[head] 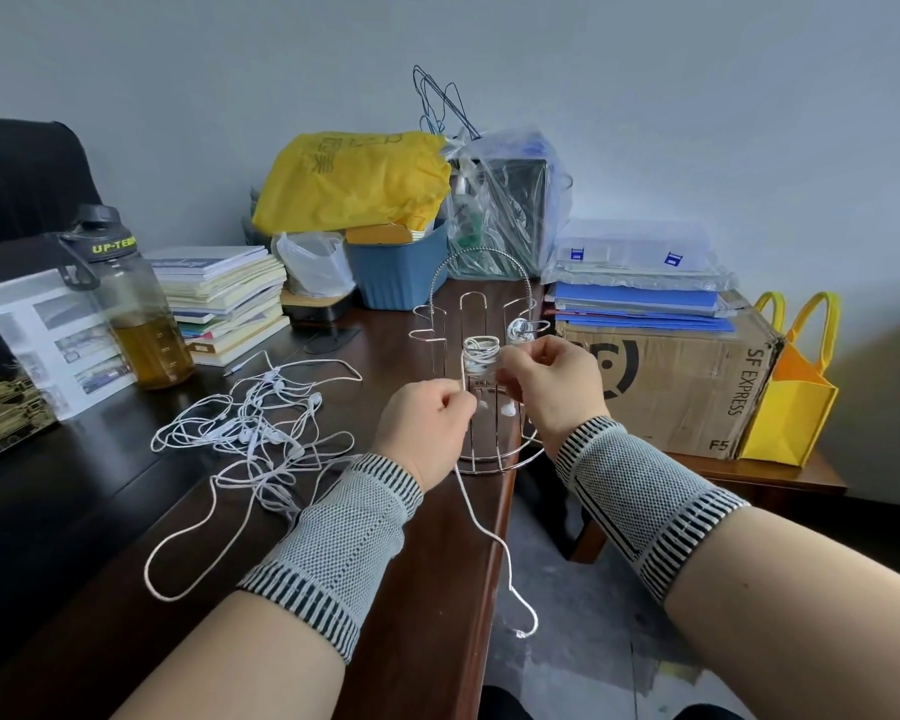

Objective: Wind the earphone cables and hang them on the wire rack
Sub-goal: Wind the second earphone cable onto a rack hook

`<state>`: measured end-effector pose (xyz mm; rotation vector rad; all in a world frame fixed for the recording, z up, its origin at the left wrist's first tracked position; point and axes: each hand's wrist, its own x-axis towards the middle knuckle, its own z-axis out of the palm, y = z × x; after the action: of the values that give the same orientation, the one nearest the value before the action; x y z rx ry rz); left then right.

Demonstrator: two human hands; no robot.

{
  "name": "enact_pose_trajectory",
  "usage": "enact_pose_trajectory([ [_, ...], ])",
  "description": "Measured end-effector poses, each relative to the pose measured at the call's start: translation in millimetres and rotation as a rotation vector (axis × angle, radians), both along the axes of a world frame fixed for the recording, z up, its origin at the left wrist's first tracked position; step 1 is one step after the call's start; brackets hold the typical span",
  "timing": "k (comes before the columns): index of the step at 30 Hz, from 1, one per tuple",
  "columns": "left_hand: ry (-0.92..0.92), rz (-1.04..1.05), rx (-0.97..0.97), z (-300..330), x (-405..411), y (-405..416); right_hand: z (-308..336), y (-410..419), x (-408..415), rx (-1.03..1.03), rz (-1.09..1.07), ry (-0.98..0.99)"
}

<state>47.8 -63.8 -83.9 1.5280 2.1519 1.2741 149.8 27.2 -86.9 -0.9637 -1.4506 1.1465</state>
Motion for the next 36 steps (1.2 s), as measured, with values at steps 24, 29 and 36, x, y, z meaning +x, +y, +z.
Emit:
enact_pose_trajectory([
  [24, 0.060, -0.032, -0.012, -3, -14, -6, -21, -4, 15, 0.683, 0.099, -0.375],
  [29, -0.245, -0.027, 0.159, 3, -14, -7, -17, -5, 13, 0.357, 0.100, -0.151],
  [36, -0.208, 0.028, 0.261, 21, -3, 8, -12, -3, 7, 0.064, 0.083, 0.094],
])
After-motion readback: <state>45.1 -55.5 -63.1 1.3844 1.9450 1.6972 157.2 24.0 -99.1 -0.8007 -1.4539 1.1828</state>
